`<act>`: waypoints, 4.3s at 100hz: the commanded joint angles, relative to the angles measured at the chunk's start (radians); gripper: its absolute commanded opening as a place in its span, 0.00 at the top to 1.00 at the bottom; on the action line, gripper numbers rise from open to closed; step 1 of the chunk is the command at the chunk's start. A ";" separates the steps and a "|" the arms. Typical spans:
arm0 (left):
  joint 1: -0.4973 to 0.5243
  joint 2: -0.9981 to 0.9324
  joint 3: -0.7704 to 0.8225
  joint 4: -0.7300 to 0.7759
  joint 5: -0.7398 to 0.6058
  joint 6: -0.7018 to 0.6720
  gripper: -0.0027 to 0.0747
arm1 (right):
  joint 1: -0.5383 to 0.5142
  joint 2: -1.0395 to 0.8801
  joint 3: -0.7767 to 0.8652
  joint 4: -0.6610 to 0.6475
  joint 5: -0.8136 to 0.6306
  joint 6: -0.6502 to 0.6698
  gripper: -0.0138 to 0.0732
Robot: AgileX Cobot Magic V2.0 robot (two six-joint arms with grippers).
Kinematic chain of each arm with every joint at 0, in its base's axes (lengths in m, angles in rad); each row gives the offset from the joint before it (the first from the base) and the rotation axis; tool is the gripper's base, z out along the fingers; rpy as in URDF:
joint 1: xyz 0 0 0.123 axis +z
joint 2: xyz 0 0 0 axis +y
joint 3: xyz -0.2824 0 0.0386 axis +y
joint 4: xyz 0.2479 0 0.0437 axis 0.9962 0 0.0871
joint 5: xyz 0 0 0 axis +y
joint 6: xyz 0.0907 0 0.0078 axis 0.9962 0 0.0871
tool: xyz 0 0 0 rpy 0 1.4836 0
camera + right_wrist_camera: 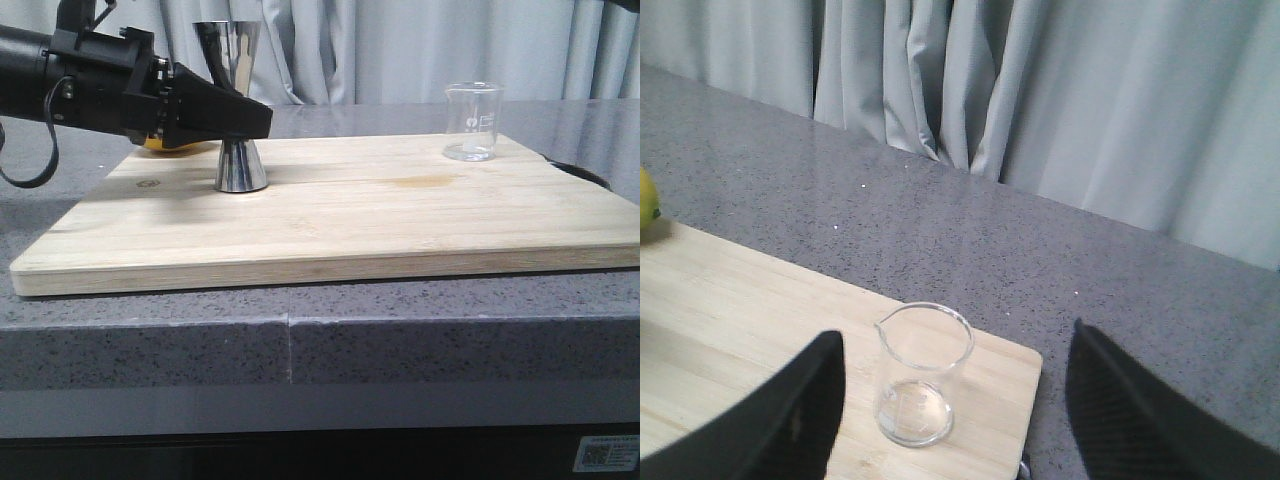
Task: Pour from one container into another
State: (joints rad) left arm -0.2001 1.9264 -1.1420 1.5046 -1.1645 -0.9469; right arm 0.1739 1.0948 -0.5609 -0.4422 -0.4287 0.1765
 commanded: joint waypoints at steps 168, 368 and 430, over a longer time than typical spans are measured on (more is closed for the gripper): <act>-0.006 -0.050 -0.026 -0.033 -0.090 -0.070 0.48 | -0.001 -0.022 -0.021 0.007 -0.071 -0.002 0.35; 0.054 -0.098 -0.026 0.071 -0.197 -0.200 0.44 | -0.001 -0.022 -0.021 0.007 -0.079 -0.002 0.35; 0.054 -0.137 -0.026 0.109 -0.197 -0.230 0.44 | -0.001 -0.022 -0.021 0.007 -0.079 -0.002 0.35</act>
State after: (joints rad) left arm -0.1488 1.8435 -1.1420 1.6531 -1.1770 -1.1607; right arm 0.1739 1.0948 -0.5609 -0.4422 -0.4287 0.1765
